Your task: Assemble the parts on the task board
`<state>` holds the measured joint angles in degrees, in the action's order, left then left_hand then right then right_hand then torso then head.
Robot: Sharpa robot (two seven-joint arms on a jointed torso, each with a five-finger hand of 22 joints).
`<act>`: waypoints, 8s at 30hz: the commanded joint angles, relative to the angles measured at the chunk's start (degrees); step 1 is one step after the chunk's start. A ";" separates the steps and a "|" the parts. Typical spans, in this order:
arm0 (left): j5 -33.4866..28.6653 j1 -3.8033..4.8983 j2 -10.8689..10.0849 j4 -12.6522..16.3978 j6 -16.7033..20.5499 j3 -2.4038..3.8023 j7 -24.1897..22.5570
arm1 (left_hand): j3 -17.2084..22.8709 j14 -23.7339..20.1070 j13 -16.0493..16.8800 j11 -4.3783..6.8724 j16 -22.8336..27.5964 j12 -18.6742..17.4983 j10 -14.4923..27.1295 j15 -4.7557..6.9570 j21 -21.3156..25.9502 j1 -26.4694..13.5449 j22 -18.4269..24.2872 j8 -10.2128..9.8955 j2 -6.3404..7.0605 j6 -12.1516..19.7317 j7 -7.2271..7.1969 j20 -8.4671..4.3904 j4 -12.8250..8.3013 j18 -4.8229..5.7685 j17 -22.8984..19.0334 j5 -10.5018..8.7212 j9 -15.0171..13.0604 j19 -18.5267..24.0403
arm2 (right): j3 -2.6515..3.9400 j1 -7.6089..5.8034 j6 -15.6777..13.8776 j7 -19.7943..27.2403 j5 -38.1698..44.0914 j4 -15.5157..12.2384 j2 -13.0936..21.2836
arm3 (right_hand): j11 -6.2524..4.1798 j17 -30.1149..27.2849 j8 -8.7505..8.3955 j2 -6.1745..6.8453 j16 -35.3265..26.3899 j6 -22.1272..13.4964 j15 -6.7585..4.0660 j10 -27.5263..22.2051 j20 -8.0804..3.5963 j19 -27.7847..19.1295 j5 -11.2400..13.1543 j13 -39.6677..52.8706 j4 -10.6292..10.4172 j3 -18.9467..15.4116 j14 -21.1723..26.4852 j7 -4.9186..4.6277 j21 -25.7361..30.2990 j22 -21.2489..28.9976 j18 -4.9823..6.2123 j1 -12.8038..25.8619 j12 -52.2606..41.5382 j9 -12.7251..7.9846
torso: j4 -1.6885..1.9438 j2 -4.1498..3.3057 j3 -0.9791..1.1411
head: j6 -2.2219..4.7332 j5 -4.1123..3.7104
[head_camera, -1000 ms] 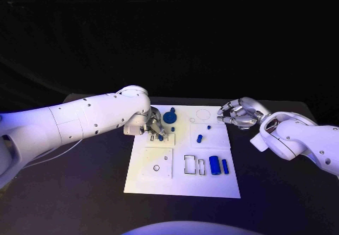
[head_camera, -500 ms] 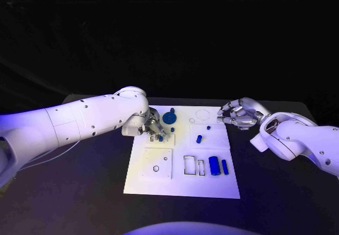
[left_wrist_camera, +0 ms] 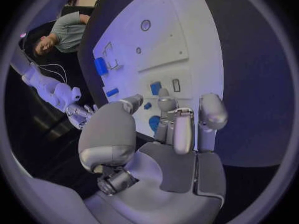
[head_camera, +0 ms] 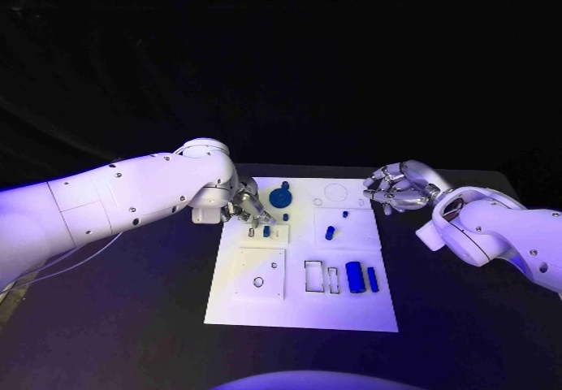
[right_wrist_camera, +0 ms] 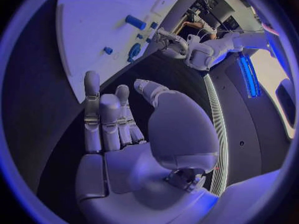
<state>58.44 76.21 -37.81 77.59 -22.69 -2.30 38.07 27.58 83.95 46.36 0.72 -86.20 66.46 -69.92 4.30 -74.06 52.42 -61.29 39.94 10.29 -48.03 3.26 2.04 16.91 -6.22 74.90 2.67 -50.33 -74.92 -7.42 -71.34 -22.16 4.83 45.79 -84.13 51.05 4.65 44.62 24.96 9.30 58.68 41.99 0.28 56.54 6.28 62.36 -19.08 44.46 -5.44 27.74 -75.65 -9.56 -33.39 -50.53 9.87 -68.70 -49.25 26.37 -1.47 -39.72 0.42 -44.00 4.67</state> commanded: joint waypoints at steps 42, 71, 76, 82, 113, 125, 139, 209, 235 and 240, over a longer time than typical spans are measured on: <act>8.29 2.15 4.70 -14.38 -0.21 0.36 -4.97 | -3.69 2.35 -6.60 -2.35 2.55 -3.93 5.41 -2.26 4.01 5.26 5.46 -7.17 -1.47 2.80 2.71 2.01 -0.09 -0.87 2.95 0.32 7.26 3.34 | 0.00 -0.03 -2.39 3.75 -3.90 0.63 -0.15 | 0.14 -6.96 0.74 0.77 -9.71 0.04 0.20 -0.63 0.30 0.21 -0.29 -4.53 0.64 0.91 1.94 -0.24 4.64 3.68 0.53 -0.10 3.02 -0.82 | -0.03 -0.18 -0.03 | 1.07 1.07; 7.44 0.83 6.62 -17.30 -1.86 -0.07 -6.16 | -3.31 2.50 -6.68 -2.37 2.19 -3.81 5.75 -2.28 3.79 8.03 5.01 -7.09 -2.68 2.13 2.74 1.98 -0.21 -0.78 3.50 0.34 8.34 3.07 | 0.00 -0.02 -2.31 3.78 -3.88 0.68 -0.35 | 0.17 -6.94 0.81 0.70 -9.98 0.05 0.23 -0.73 0.33 0.17 -0.38 -4.72 0.68 0.95 1.99 -0.26 4.91 3.88 0.52 -0.11 3.06 -0.87 | 0.02 -0.08 0.03 | 0.70 0.95; 7.18 0.71 6.74 -17.43 -1.63 -0.10 -6.25 | -2.95 2.49 -6.68 -2.37 2.18 -3.74 5.76 -2.28 3.80 8.68 5.02 -7.10 -3.16 2.04 2.75 1.98 -0.20 -0.78 3.49 0.34 8.64 3.07 | 0.00 -0.02 -2.28 3.76 -3.88 0.71 -0.39 | 0.18 -6.93 0.86 0.66 -10.07 0.08 0.24 -0.75 0.34 0.17 -0.47 -4.78 0.69 0.97 1.99 -0.26 5.00 3.95 0.52 -0.11 3.06 -0.87 | -0.09 -0.10 0.05 | 0.64 0.98; 5.84 0.66 6.88 -17.59 -1.28 -0.11 -6.58 | -1.96 2.55 -6.49 -2.30 2.05 -3.47 5.61 -2.24 3.66 10.51 4.80 -6.93 -3.96 1.67 2.68 1.99 -0.31 -0.74 3.66 0.35 9.16 2.94 | 0.00 -0.02 -2.25 3.77 -3.89 0.75 -0.41 | 0.18 -6.92 0.89 0.65 -10.13 0.11 0.25 -0.77 0.35 0.18 -0.53 -4.82 0.69 0.97 2.00 -0.26 5.06 3.99 0.52 -0.09 3.07 -0.88 | 0.01 -0.09 0.06 | 0.50 0.95; 2.87 0.65 6.95 -18.14 -0.27 -0.34 -6.45 | 13.37 2.96 -6.37 -1.44 1.40 -3.27 4.62 -1.47 2.83 21.74 3.55 -2.78 -5.52 2.43 1.86 1.34 -5.08 -0.52 4.69 0.32 8.23 2.40 | 0.00 -0.02 -2.26 3.77 -3.94 0.89 -0.49 | 0.18 -6.91 0.95 0.62 -10.20 0.16 0.25 -0.79 0.36 0.18 -0.61 -4.88 0.69 0.99 2.00 -0.26 5.13 4.05 0.52 -0.08 3.07 -0.88 | -0.01 -0.07 0.06 | 0.21 0.96; -1.96 0.65 5.56 -17.14 0.97 -0.40 -6.69 | 20.02 2.98 -6.27 -1.41 1.39 -3.09 4.04 -1.47 2.51 20.69 3.16 -0.67 -4.07 2.76 1.88 1.41 -8.37 -0.50 4.65 0.32 7.36 2.30 | 0.00 -0.01 -2.17 3.66 -3.94 0.93 -0.44 | 0.18 -6.88 1.06 0.62 -10.35 0.25 0.26 -0.81 0.37 0.19 -0.72 -4.98 0.71 0.96 2.00 -0.25 5.28 4.16 0.53 -0.04 3.05 -0.88 | -0.02 0.00 0.10 | 0.19 0.98; -9.25 0.60 -2.74 -4.48 10.54 -0.38 -9.31 | 27.96 3.49 -4.30 -0.61 1.02 -1.60 0.84 -0.75 0.31 17.09 0.07 1.65 -0.68 0.87 1.11 0.81 -12.63 0.05 5.30 0.66 7.37 0.41 | 0.00 -0.01 -2.13 3.55 -3.94 0.81 -0.02 | 0.18 -6.83 1.16 0.63 -10.59 0.25 0.26 -0.90 0.38 0.21 -1.20 -5.15 0.78 1.00 2.03 -0.25 5.51 4.33 0.53 -0.05 3.04 -0.92 | 0.13 0.04 0.06 | 0.31 0.98; 6.65 -5.30 -8.03 6.18 10.39 -0.46 -10.09 | 31.17 4.10 -1.16 0.06 -0.03 0.20 -2.41 -0.20 -2.18 14.96 -3.62 2.42 1.74 -1.14 0.44 0.26 -14.40 0.77 7.11 3.21 8.23 -1.52 | -0.02 0.24 -2.05 3.47 -4.15 1.02 0.19 | 0.22 -6.54 1.45 0.53 -11.22 0.22 0.29 -0.94 0.41 0.49 -2.86 -5.68 0.61 0.93 1.83 -0.29 6.12 4.82 0.53 0.48 2.80 -1.10 | -0.01 -0.07 0.03 | 0.27 1.85; 5.64 -5.34 -7.62 6.17 10.97 -0.45 -10.23 | 30.93 4.20 1.16 0.30 -0.30 1.47 -3.94 -0.01 -2.88 13.60 -4.54 2.76 2.71 -2.07 0.17 0.06 -14.79 0.92 7.49 8.77 8.71 -1.82 | -0.02 0.29 -2.05 3.44 -4.16 1.04 0.19 | 0.22 -6.54 1.45 0.53 -11.22 0.22 0.29 -0.94 0.41 0.49 -2.86 -5.68 0.61 0.93 1.83 -0.29 6.12 4.82 0.53 0.48 2.80 -1.10 | -0.02 -0.06 0.06 | 0.08 1.73; 5.20 -5.34 -7.39 6.06 10.89 -0.45 -10.26 | 30.59 4.24 1.59 0.34 -0.39 1.71 -4.22 0.00 -2.96 13.19 -4.69 2.79 2.67 -2.25 0.10 0.06 -14.53 0.95 7.66 8.78 8.79 -1.87 | -0.02 0.30 -2.05 3.43 -4.16 1.03 0.18 | 0.22 -6.54 1.45 0.53 -11.22 0.22 0.29 -0.94 0.41 0.49 -2.86 -5.68 0.61 0.93 1.83 -0.29 6.12 4.82 0.53 0.48 2.80 -1.10 | -0.02 -0.09 0.07 | 0.08 1.71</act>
<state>64.99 71.11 -45.60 83.40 -10.73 -2.62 28.25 48.47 84.05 47.91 1.02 -86.32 68.05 -73.76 3.99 -76.83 65.55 -65.92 42.64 13.44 -49.91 3.48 2.06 12.47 -6.22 74.91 11.17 -41.64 -76.38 -7.44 -71.09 -24.65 8.00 41.53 -83.06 51.26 4.92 38.02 26.15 9.82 47.82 42.00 0.50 56.00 6.68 62.40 -21.74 38.83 -4.67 28.63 -73.89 -9.56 -27.56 -45.76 9.75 -68.62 -46.46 25.36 -1.49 -39.81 0.46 -43.92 6.40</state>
